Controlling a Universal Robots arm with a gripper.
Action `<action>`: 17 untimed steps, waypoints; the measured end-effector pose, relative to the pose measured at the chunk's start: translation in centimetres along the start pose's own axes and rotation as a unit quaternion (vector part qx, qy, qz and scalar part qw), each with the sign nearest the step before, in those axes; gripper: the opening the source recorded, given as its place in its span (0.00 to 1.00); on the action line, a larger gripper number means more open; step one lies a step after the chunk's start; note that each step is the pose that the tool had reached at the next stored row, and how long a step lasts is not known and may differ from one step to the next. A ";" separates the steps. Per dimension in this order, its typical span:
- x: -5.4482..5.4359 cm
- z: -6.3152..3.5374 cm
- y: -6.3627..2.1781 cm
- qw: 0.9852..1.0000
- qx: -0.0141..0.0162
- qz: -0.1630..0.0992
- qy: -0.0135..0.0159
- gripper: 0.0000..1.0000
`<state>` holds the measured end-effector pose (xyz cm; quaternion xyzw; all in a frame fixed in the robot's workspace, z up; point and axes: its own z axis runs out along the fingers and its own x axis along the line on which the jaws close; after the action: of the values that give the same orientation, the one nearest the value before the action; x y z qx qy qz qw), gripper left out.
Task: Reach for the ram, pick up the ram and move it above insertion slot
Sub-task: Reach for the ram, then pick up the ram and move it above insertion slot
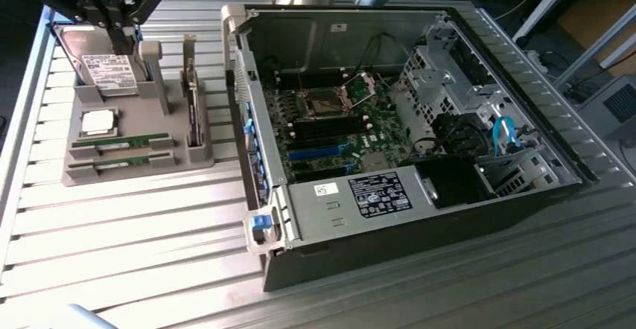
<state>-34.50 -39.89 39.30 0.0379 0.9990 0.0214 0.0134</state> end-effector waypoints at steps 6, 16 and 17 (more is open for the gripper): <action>1.8 -0.06 -0.37 1.000 0.000 0.000 -0.001 0.11; 1.8 -0.08 -0.96 1.000 0.000 0.000 -0.001 0.11; 1.8 -0.08 -0.96 1.000 0.000 0.000 -0.001 0.11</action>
<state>-36.32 -40.72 39.29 0.0378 0.9990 0.0212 0.0142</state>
